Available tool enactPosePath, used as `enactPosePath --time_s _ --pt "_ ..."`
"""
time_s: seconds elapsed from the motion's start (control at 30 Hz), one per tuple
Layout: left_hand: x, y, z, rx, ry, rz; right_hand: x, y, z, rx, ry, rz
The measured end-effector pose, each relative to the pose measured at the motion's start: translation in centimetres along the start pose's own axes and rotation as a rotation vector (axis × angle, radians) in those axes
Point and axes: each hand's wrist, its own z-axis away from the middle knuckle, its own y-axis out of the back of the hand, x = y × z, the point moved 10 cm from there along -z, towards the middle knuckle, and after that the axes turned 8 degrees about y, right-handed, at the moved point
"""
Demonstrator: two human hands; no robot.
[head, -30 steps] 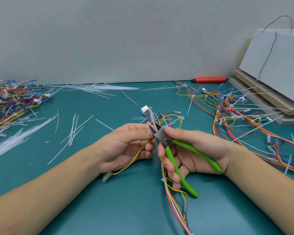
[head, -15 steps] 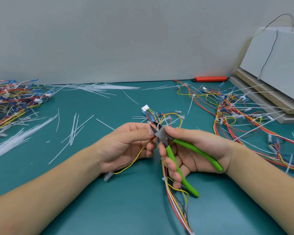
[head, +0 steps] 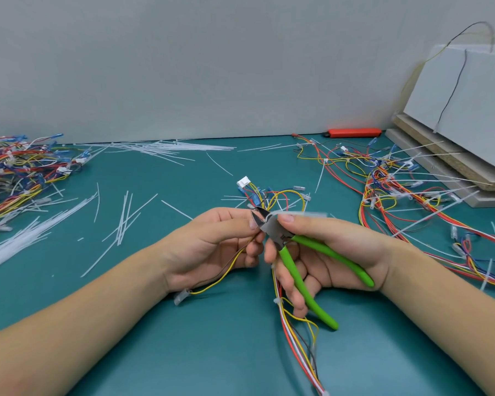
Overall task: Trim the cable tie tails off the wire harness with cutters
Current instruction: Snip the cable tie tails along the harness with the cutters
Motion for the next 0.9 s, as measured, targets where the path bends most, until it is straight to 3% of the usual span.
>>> enactPosePath --time_s 0.9 --pt "-0.06 0.01 0.07 -0.010 0.004 0.059 0.14 -0.56 0.03 -0.004 -0.013 0.027"
